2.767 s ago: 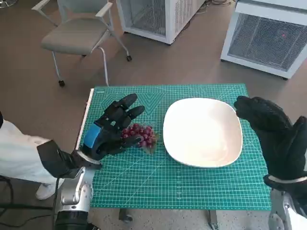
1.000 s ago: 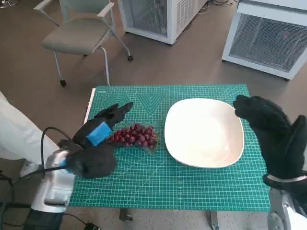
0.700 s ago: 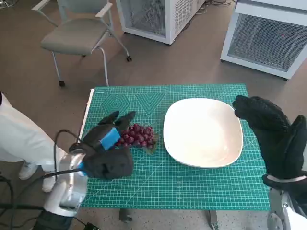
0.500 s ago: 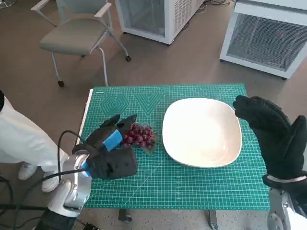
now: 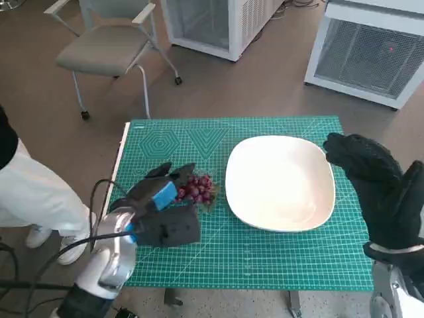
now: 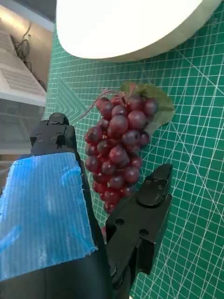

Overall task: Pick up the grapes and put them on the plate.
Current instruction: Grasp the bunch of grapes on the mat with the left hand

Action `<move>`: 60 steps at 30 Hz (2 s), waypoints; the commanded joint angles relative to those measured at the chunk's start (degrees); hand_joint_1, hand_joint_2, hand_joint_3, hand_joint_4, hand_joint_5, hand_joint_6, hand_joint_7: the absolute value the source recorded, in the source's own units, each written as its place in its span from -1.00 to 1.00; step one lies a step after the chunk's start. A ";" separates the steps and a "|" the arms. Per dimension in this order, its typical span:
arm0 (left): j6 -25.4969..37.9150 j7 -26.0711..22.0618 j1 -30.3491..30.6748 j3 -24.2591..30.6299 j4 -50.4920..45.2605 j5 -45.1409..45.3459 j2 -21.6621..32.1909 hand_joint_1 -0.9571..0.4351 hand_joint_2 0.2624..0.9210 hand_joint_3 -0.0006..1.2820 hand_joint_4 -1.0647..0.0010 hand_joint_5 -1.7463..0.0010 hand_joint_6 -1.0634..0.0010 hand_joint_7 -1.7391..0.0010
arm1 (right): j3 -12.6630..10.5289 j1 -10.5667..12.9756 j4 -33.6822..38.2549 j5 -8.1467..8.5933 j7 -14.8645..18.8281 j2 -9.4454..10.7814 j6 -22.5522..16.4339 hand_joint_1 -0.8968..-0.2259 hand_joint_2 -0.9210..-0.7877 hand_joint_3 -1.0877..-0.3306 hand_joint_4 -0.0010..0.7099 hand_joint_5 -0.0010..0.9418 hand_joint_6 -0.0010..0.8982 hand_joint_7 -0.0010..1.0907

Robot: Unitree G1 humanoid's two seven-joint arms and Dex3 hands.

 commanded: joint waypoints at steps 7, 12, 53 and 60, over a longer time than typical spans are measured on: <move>0.61 3.55 -7.83 -2.81 12.05 1.54 -2.75 0.39 0.71 -0.99 0.94 0.99 0.63 0.98 | 0.13 1.15 0.34 0.44 -0.33 0.14 1.15 0.02 -1.00 0.38 0.34 -0.94 -0.78 0.30; 0.14 6.62 -11.76 -4.46 19.80 2.40 -4.76 0.37 0.71 -0.99 0.94 1.00 0.62 0.99 | 0.18 1.31 0.15 0.47 -0.32 0.17 1.20 0.02 -1.00 0.38 0.34 -0.94 -0.77 0.31; -6.61 13.35 -24.90 -9.95 52.01 0.43 -11.62 0.32 0.70 -1.00 0.93 1.00 0.60 1.00 | -0.16 3.21 -1.95 -0.82 -1.78 0.48 0.89 0.02 -1.00 0.36 0.33 -0.94 -0.79 0.36; -7.06 14.16 -25.24 -10.49 54.75 0.62 -12.46 0.31 0.74 -0.99 0.90 0.99 0.59 0.99 | -0.06 3.27 -1.78 -1.00 -1.90 0.52 0.62 0.02 -1.00 0.36 0.33 -0.94 -0.79 0.36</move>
